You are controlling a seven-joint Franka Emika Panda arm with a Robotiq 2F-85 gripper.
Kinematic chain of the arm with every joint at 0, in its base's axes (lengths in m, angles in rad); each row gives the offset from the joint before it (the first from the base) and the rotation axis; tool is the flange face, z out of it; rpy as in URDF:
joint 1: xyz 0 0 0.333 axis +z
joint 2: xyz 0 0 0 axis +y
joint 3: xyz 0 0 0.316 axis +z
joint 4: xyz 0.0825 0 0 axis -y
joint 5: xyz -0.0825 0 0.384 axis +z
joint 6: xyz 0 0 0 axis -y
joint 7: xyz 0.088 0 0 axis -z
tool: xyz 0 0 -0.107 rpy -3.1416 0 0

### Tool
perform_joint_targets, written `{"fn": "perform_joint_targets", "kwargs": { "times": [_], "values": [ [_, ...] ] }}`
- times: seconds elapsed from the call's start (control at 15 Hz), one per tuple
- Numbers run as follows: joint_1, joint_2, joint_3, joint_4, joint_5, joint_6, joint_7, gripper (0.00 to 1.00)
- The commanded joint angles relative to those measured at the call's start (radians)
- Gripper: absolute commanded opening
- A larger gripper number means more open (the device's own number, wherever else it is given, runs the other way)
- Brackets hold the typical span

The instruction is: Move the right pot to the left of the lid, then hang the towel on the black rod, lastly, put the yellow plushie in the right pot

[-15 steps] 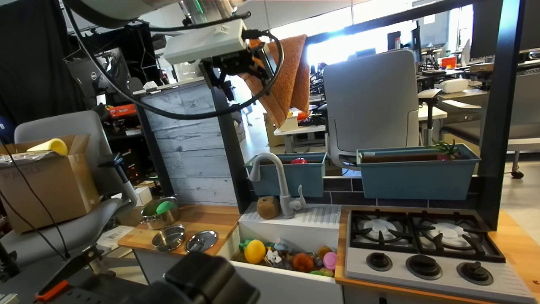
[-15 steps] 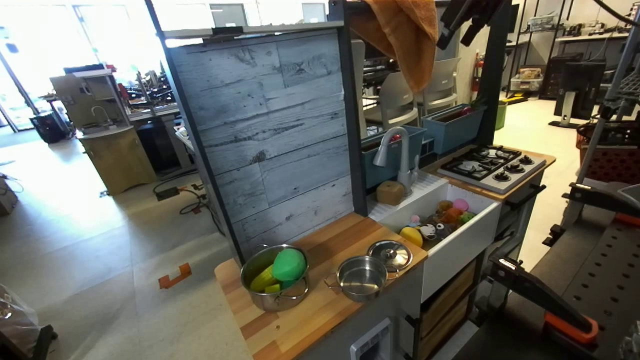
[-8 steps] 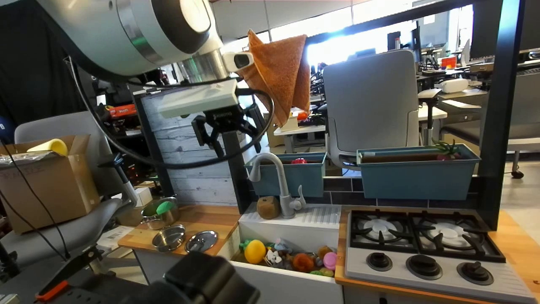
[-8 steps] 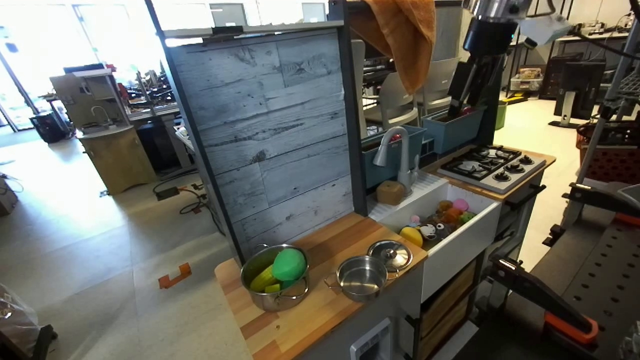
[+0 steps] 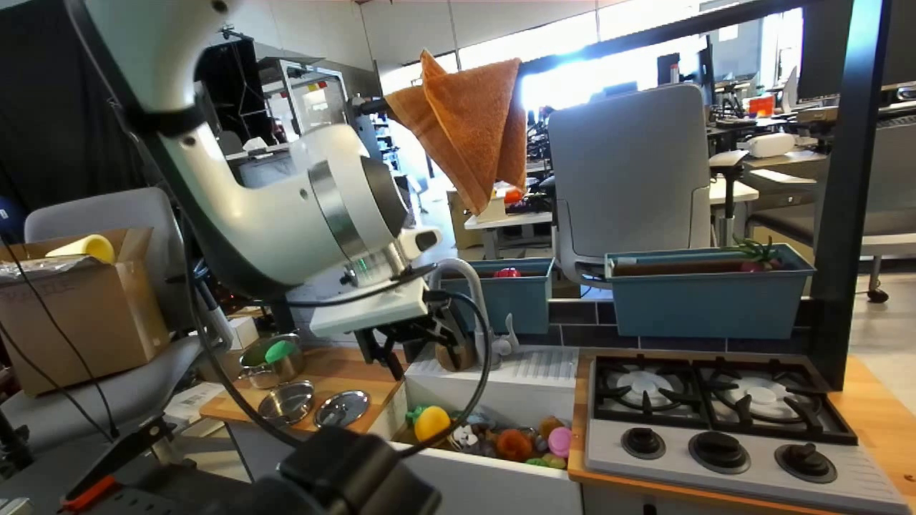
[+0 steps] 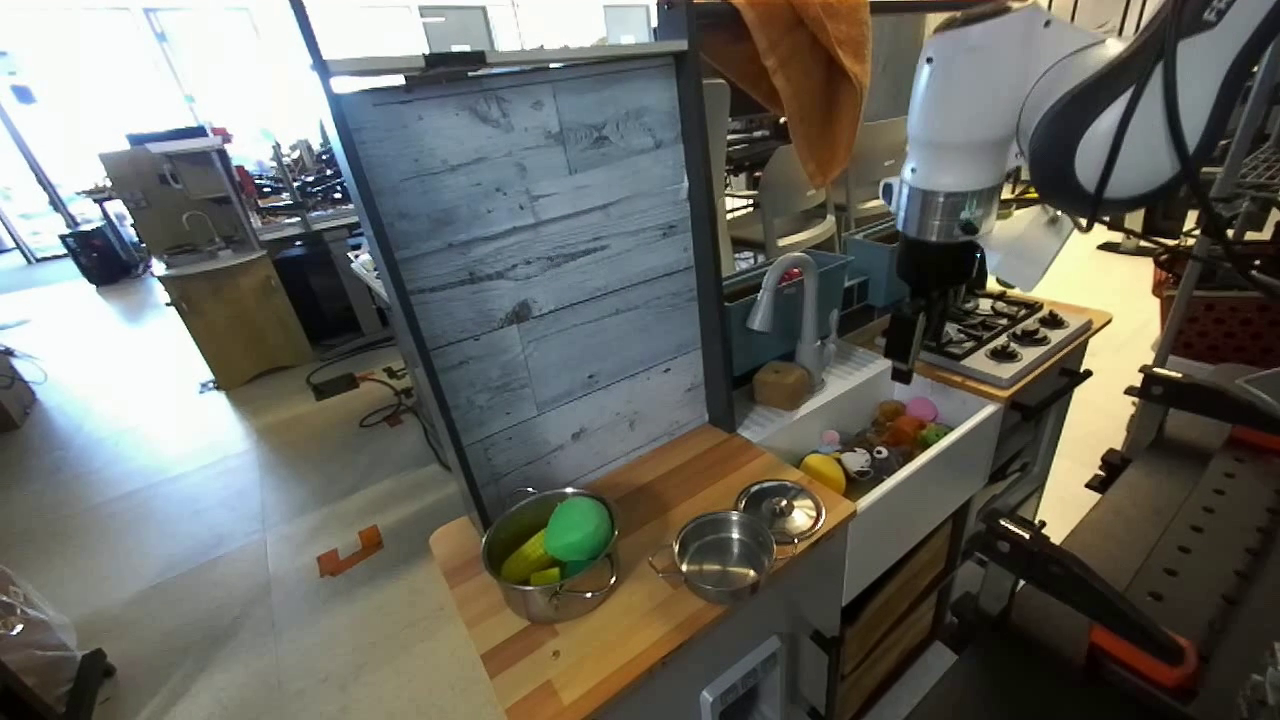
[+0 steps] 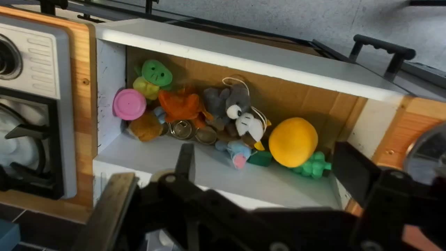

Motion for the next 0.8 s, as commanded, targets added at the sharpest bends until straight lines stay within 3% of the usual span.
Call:
{"fn": "perform_joint_targets", "kwargs": {
  "times": [0.0,0.2,0.47,0.73],
  "values": [
    [0.229,0.207,-0.217,0.215,0.051,0.087,-0.068,1.0],
    [0.322,0.367,-0.281,0.349,0.192,0.139,-0.204,1.0],
    [0.393,0.498,-0.273,0.469,0.392,0.121,-0.429,1.0],
    [0.466,0.598,-0.307,0.6,0.514,0.135,-0.566,1.0]
  ]
}}
